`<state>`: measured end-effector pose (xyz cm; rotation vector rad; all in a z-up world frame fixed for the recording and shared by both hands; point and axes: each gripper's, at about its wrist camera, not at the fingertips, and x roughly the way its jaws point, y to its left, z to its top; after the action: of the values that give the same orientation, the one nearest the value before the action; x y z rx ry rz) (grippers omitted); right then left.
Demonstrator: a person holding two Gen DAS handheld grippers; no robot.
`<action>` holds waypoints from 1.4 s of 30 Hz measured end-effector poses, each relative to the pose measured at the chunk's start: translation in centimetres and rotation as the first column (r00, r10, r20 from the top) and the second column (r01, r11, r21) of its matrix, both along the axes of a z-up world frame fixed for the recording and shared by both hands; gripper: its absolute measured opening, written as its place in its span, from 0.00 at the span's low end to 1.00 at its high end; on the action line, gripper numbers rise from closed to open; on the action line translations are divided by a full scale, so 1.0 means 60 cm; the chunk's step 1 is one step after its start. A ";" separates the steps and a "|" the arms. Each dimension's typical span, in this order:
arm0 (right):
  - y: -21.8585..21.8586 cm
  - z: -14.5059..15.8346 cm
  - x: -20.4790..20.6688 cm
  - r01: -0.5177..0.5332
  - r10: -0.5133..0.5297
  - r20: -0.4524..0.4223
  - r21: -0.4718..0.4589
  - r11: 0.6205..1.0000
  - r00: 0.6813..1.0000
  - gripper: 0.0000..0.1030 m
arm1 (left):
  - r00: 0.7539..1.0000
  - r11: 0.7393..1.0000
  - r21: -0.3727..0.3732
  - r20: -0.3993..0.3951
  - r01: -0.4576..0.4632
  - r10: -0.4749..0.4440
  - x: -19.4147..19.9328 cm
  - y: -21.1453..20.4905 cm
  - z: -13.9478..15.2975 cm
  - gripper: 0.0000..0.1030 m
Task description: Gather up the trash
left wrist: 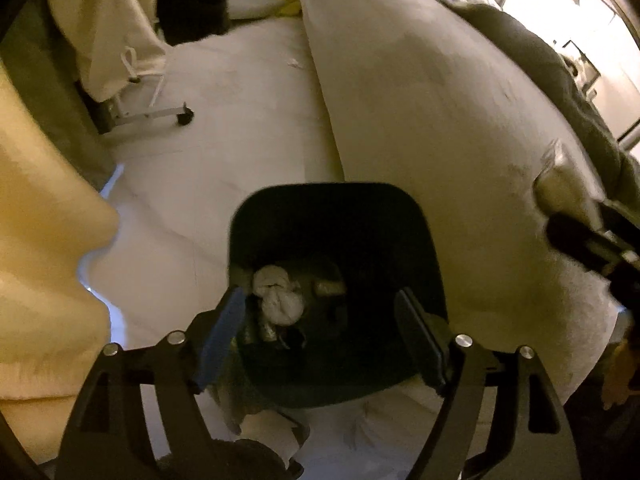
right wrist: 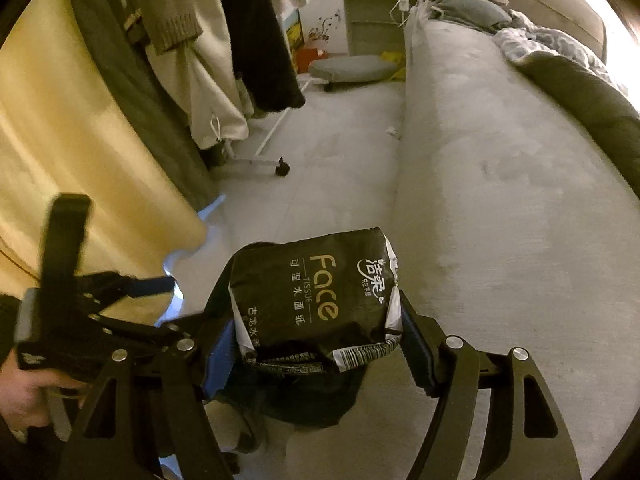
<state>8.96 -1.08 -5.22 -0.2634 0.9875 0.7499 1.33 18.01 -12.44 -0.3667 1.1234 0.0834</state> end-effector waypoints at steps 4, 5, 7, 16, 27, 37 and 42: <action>0.020 -0.025 0.005 0.003 -0.003 -0.036 -0.018 1.000 0.999 0.70 | 0.999 0.999 0.018 0.024 -0.029 0.029 -0.012 0.028 0.014 0.78; 0.024 -0.030 0.008 0.006 -0.007 -0.045 -0.020 1.000 0.999 0.71 | 0.999 0.999 0.020 0.035 -0.039 0.038 -0.017 0.036 0.018 0.78; 0.034 -0.040 0.014 0.011 -0.013 -0.055 -0.029 1.000 0.998 0.71 | 0.997 0.998 0.034 0.059 -0.057 0.054 -0.024 0.049 0.028 0.80; 0.083 -0.080 0.022 -0.010 0.003 -0.095 -0.069 0.998 0.996 0.73 | 0.971 0.986 0.121 0.223 -0.113 0.084 -0.058 0.086 0.088 0.88; 0.070 -0.040 -0.001 -0.012 0.011 -0.010 -0.040 0.999 1.000 0.89 | 0.917 0.978 0.163 0.394 -0.133 0.059 -0.103 0.056 0.171 0.94; -0.041 0.093 -0.056 0.052 -0.069 0.214 0.087 0.995 0.974 0.97 | 0.860 0.971 0.175 0.509 -0.161 0.051 -0.140 0.022 0.230 0.96; -0.125 0.147 -0.091 0.094 -0.126 0.329 0.110 0.989 0.936 0.97 | 0.841 0.965 0.204 0.541 -0.165 0.030 -0.153 -0.013 0.249 0.97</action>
<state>3.51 -8.59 3.58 -0.2430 0.6366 0.6216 -7.88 17.25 2.49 -0.2049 0.5273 0.1964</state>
